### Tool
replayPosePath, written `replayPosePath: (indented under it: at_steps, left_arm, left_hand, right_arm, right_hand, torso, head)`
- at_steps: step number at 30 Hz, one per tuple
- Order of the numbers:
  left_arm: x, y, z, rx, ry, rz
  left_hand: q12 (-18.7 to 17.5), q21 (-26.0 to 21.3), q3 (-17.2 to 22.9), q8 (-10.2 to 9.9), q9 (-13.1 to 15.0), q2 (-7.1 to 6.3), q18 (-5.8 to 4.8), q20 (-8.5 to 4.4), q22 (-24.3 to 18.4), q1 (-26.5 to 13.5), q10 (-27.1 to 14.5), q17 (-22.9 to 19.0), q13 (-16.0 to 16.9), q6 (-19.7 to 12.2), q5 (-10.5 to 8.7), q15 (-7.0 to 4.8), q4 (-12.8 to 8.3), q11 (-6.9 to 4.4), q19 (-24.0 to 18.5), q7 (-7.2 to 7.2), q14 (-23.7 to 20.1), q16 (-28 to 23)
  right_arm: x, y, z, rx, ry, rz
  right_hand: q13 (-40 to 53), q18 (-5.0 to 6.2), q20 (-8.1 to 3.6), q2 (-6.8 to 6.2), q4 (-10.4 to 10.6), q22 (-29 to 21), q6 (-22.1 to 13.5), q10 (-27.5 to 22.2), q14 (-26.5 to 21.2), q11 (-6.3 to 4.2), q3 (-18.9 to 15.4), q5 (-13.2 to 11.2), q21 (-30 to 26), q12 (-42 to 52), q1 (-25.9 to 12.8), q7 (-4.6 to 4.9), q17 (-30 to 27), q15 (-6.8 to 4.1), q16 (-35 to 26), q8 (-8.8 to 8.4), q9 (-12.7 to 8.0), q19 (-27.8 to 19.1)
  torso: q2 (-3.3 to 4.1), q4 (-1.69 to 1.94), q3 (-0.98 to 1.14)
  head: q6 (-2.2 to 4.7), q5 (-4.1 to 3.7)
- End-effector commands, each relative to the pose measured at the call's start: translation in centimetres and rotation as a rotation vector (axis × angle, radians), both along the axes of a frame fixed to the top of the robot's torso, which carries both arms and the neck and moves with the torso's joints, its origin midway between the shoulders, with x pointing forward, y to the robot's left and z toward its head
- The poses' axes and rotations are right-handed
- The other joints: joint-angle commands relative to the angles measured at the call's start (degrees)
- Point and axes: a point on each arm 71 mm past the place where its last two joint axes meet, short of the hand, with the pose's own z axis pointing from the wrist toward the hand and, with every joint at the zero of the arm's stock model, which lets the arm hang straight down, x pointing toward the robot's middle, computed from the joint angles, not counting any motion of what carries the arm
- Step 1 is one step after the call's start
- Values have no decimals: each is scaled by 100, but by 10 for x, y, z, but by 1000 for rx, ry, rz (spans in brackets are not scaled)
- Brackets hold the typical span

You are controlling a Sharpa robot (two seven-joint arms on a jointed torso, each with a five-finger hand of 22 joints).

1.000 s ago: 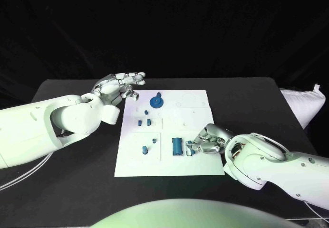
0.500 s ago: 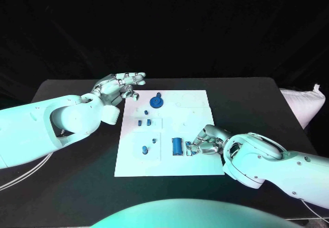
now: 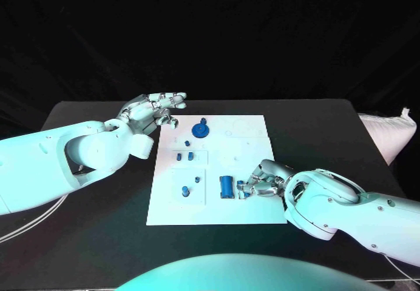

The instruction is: Assemble the parts on the task board

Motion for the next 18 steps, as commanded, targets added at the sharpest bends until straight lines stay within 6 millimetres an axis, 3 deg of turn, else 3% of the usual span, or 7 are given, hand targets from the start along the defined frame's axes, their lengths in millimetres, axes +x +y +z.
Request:
replayPosePath:
  at_steps: [1, 7, 14, 18]
  left_arm:
    - [-1, -2, 1, -9, -7, -20]
    - [-1, -2, 1, -9, -7, -20]
    - [-1, -2, 1, -8, -6, -19]
    - [-1, -1, 1, -8, -5, -19]
  left_hand:
    - [20, -28, -20, 26, 4, 61, 117, 4, -5, -4, -40, -5, 8, -34, 25, -6, -12, 12, -27, 14, -40, 1]
    - [25, -37, -23, 28, 4, 61, 118, 5, -11, -11, -44, -14, 9, -35, 24, -5, -8, 14, -31, 15, -44, -2]
    - [25, -37, -23, 28, 4, 61, 118, 5, -11, -11, -44, -14, 9, -35, 24, -5, -8, 14, -31, 15, -44, -2]
    - [25, -37, -23, 28, 4, 61, 118, 5, -11, -11, -44, -14, 9, -35, 24, -5, -8, 14, -31, 15, -44, -2]
  right_arm:
    - [-3, 4, -1, -17, 6, 34]
    - [-4, 5, 0, -17, 1, 42]
    - [-5, 6, 1, -15, -6, 48]
    - [-5, 5, 2, -12, -15, 43]
  right_hand:
    - [966, -39, -61, 55, 37, 1509, 80, 298, 500, -60, -79, -14, 13, -5, -23, -37, 966, -64, -2, 59, 35, 600]
    - [1050, -39, -112, 131, 275, 1509, 165, 354, 509, -119, -374, -40, 13, 152, -175, -103, 1007, -115, 26, 206, 132, 600]
    - [1080, -39, -136, 134, 469, 1509, 144, 373, 515, -139, -679, -96, 13, 194, -254, -125, 1035, -135, 44, 292, 201, 600]
    - [1089, -39, -142, 204, 614, 1509, 121, 378, 515, -141, -838, -109, 13, 199, -289, -130, 1039, -141, 47, 341, 240, 600]
  torso:
    - [-1, -5, -1]
    - [-3, -5, 3]
    - [1, -11, 4]
    - [-1, -12, 7]
  head:
    - [2, 6]
    - [2, 4]
    - [2, 4]
    - [2, 9]
